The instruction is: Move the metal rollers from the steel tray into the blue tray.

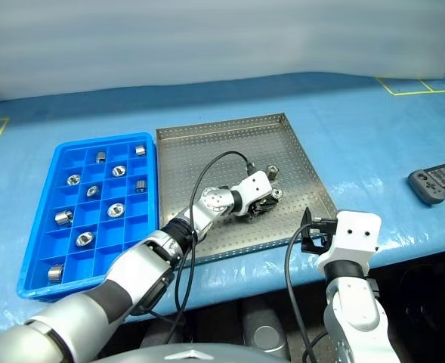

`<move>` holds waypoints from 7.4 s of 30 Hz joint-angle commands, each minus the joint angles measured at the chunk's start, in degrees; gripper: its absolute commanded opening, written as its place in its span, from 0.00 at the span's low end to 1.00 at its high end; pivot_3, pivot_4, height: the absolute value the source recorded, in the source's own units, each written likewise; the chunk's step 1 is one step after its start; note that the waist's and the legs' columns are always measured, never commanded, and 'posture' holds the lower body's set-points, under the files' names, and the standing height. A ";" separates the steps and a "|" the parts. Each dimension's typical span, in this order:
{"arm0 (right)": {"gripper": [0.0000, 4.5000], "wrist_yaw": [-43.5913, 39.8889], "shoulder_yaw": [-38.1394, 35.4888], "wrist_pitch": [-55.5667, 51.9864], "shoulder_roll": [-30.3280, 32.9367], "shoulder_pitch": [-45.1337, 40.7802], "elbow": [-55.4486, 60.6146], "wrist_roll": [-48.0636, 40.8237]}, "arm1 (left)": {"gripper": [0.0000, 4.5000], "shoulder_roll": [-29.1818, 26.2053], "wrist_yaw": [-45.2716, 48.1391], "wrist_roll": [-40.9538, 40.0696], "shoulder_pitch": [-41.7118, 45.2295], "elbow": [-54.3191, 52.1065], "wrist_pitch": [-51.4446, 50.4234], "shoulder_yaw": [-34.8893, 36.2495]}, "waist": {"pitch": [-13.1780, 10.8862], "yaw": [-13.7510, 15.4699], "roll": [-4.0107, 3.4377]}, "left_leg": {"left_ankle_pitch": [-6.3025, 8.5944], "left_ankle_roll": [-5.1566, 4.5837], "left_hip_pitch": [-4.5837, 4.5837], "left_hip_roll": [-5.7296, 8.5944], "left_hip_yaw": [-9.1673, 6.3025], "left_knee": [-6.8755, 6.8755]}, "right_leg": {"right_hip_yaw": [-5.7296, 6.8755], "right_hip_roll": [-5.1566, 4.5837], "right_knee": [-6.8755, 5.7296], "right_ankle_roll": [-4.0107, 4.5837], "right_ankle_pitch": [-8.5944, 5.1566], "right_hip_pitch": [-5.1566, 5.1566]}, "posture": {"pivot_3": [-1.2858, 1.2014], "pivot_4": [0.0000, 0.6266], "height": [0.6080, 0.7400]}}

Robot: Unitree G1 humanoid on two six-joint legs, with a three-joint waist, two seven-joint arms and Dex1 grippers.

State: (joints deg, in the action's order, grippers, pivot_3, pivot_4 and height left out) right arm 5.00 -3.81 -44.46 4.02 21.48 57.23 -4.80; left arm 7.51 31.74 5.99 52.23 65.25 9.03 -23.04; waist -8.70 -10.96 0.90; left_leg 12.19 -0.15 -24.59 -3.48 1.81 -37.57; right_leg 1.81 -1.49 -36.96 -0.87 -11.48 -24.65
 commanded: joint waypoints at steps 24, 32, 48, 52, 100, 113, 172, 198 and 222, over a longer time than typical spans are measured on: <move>1.00 -10.23 10.12 -4.61 6.30 -25.39 -11.76 -1.84 | 0.37 -13.08 -5.44 -10.25 -19.05 -67.45 -33.74 14.26 | -0.03 7.84 -0.01 | -0.06 -0.07 0.32 0.00 0.12 0.19 | -0.34 0.22 -0.17 -0.23 0.15 0.02 | 0.53 0.24 1.00; 1.00 -13.63 11.81 -4.41 8.02 -27.34 -13.95 -2.71 | 0.37 -20.06 -8.01 -11.17 -29.19 -81.99 -43.18 16.09 | -0.03 12.01 0.00 | -0.06 -0.07 0.11 0.07 0.18 0.16 | -0.25 0.09 0.09 -0.32 0.20 0.00 | 0.56 0.24 1.00; 1.00 -15.60 13.96 -3.64 8.83 -27.35 -15.65 -2.89 | 0.37 -29.10 -6.70 -14.98 -41.55 -92.34 -51.12 21.05 | -0.04 13.33 0.01 | -0.07 -0.06 0.06 0.04 0.13 0.05 | -0.14 0.06 0.06 -0.07 0.06 0.02 | 0.57 0.24 1.00; 1.00 -15.78 13.61 -3.67 8.67 -27.12 -15.71 -3.11 | 0.37 -31.47 -5.14 -15.13 -42.74 -92.56 -52.13 20.68 | -0.04 13.33 0.00 | -0.07 -0.06 0.06 0.02 0.11 0.05 | -0.12 0.08 0.04 -0.05 0.06 0.00 | 0.57 0.24 1.00; 1.00 20.12 -6.67 -0.50 -12.79 -47.75 -45.71 8.55 | 1.00 -23.90 1.99 -27.14 -41.25 -94.06 -43.21 12.70 | -0.07 12.44 -0.04 | -0.08 -0.07 -0.06 0.02 0.08 0.07 | -0.08 0.10 0.04 -0.05 0.06 -0.06 | 0.56 0.24 1.00; 1.00 24.93 -18.22 6.08 -11.74 -54.99 -59.86 2.82 | 1.00 -23.34 1.06 -28.32 -41.89 -94.02 -43.72 10.42 | -0.13 11.97 -0.17 | -0.09 -0.09 -0.02 0.03 0.09 0.08 | -0.12 0.11 0.02 -0.08 0.08 -0.04 | 0.56 0.24 1.00; 0.39 -14.11 13.35 -6.66 -1.04 -60.07 -49.38 -6.63 | 1.00 -26.30 -5.96 -25.37 -56.71 -101.11 -27.07 23.23 | -0.27 16.41 -0.39 | -0.10 -0.10 -0.11 -0.01 0.09 0.46 | -0.04 0.13 0.10 0.14 -0.06 -0.26 | 0.66 0.24 1.00; 0.39 -32.14 29.33 -10.22 1.93 -53.22 -44.33 -10.17 | 1.00 -27.91 -7.63 -31.03 -81.82 -112.33 -26.85 36.11 | -0.29 30.51 -0.38 | 0.00 0.15 -0.77 -0.11 0.01 0.48 | 0.46 0.06 0.17 0.28 -0.21 -0.94 | 0.76 0.24 1.00; 0.68 -30.49 24.65 -16.62 5.30 -45.13 -35.31 -13.98 | 1.00 -30.82 -5.64 -32.32 -74.73 -108.99 -29.69 31.66 | -0.24 35.41 -0.35 | 0.12 0.40 -0.87 -0.15 -0.04 0.34 | 0.70 0.04 0.17 0.26 -0.22 -0.93 | 0.71 0.24 1.00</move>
State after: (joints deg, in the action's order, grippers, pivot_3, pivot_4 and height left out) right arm -26.00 22.17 -60.66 9.59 -23.81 19.73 -17.81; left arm -22.86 25.60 -25.44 -22.98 -43.31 -20.86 8.68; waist -8.94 24.45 0.55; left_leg 12.31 0.25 -25.46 -3.63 1.77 -37.23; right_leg 2.51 -1.44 -36.79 -0.60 -11.70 -25.58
